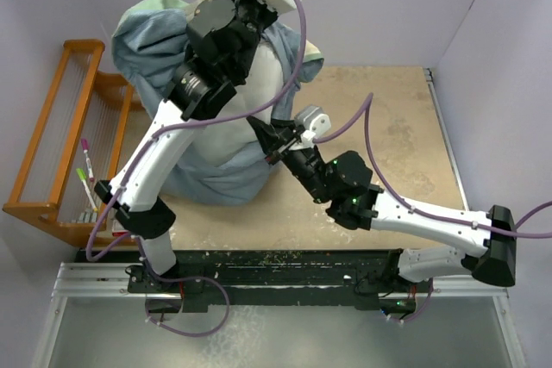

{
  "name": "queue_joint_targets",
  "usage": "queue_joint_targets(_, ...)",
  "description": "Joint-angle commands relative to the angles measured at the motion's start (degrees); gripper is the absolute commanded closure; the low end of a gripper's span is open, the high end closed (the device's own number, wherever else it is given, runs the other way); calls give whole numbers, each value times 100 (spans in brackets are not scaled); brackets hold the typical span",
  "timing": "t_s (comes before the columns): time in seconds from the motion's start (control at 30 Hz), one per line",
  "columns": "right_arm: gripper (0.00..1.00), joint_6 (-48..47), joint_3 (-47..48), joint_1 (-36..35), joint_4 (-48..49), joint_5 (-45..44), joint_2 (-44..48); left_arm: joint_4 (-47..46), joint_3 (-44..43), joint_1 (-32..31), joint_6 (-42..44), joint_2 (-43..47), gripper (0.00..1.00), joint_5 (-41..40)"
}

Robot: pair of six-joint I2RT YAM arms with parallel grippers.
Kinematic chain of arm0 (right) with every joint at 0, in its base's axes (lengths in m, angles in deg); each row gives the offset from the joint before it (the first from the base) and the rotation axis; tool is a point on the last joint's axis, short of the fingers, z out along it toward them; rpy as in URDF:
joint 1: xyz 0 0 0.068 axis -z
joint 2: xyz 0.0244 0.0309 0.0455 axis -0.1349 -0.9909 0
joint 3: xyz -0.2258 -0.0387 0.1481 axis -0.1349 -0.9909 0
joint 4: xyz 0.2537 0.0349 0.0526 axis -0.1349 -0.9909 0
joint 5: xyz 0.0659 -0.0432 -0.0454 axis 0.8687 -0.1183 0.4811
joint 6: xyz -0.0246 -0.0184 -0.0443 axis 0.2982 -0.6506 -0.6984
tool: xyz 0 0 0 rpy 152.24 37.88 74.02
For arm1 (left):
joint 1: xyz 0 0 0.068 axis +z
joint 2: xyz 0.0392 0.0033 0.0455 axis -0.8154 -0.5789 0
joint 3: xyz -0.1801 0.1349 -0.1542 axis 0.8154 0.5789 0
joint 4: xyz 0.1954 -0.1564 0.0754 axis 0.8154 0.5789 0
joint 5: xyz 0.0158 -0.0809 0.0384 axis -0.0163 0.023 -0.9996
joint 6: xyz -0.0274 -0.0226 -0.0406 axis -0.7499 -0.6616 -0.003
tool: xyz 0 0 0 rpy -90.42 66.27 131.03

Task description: Remove the pillowcase from the pillow

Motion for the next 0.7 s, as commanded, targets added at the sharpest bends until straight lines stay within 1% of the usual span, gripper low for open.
queue_joint_targets(0.0,100,184,-690,-380,-382,333,382,-279,-664,833,-514,-266,100,499)
queue_joint_targets(0.23,100,499,-1372,-381,-346,-88,1169,-212,-837,1373,-449,-500,100,330)
queue_joint_targets(0.3,100,507,-1501,-366,-285,-365,1489,-267,-876,1528,-441,-521,100,245)
queue_joint_targets(0.47,100,655,-1422,-90,-474,-791,1808,-139,-835,1824,-644,-344,100,250)
queue_joint_targets(0.5,100,706,-1339,12,-547,-947,1793,-36,-803,1827,-733,-248,98,313)
queue_joint_targets(0.53,100,789,-1250,126,-666,-1124,1753,94,-765,1827,-838,-138,94,418)
queue_joint_targets(0.57,100,893,-1136,271,-793,-1277,1710,241,-726,1827,-940,-12,86,534)
queue_joint_targets(0.6,100,1025,-1010,432,-954,-1397,1641,421,-698,1820,-1036,173,77,678)
queue_joint_targets(0.67,100,1139,-678,640,-1227,-1481,1433,871,-693,1814,-1220,454,47,1076)
